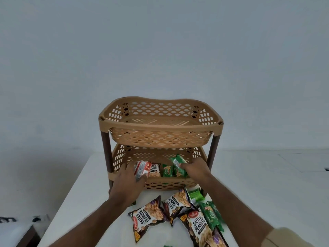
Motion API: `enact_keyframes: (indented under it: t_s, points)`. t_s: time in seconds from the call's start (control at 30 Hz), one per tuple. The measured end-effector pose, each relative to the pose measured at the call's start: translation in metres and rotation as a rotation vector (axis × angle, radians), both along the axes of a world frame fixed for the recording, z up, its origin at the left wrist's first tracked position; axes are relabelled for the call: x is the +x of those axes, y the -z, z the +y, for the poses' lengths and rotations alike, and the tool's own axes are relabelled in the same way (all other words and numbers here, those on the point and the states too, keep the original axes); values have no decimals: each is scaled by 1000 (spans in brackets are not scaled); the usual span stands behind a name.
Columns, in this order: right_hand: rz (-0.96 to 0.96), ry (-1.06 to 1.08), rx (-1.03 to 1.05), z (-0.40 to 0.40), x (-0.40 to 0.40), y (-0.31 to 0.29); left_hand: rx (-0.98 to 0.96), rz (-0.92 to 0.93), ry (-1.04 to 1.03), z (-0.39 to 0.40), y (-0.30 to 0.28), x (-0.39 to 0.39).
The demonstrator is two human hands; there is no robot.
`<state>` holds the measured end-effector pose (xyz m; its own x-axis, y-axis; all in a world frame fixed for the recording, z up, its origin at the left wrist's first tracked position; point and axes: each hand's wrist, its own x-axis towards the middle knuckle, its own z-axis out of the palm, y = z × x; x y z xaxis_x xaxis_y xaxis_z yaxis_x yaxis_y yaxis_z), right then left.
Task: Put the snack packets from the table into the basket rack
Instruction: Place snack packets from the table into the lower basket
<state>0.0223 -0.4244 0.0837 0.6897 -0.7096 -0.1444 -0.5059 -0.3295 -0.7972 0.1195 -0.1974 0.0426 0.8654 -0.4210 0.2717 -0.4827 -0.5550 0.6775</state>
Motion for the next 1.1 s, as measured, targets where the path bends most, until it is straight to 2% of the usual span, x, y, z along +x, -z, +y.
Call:
enact_keyframes:
  t_s: [0.17, 0.47, 0.63, 0.73, 0.97, 1.1]
  points:
    - [60, 36, -145, -11, 35, -2, -32, 39, 3, -19, -4, 11]
    - [369, 17, -486, -26, 59, 19, -91, 75, -26, -32, 0, 31]
    - [614, -99, -476, -31, 68, 37, -131, 42, -102, -33, 2, 48]
    - [682, -159, -464, -38, 72, 39, -113, 61, -125, -35, 3, 60]
    - [708, -181, -480, -45, 74, 38, 17, 224, -145, -59, -2, 98]
    - [679, -178, -523, -47, 76, 29, 75, 217, -203, -76, -1, 112]
